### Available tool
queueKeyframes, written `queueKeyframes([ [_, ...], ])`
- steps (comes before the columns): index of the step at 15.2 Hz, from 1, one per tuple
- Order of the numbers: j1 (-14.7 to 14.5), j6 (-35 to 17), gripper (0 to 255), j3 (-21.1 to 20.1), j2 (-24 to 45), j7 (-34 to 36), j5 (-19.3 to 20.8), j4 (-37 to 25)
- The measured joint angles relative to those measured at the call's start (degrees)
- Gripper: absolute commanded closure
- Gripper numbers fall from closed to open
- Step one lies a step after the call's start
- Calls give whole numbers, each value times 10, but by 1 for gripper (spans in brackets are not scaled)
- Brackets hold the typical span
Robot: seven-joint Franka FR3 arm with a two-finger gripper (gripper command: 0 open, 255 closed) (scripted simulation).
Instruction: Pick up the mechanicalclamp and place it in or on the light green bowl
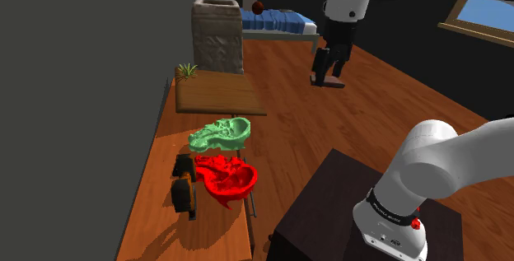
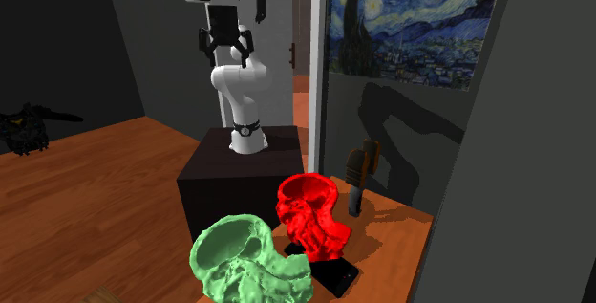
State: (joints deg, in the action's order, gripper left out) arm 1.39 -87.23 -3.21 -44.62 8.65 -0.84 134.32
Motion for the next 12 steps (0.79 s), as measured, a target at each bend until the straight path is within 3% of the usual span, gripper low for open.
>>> queueKeyframes([
  [5, -6, -36, 0, -33, -9, 52, -32, 34],
  [12, -22, -149, 0, -122, 16, 175, -104, 86],
])
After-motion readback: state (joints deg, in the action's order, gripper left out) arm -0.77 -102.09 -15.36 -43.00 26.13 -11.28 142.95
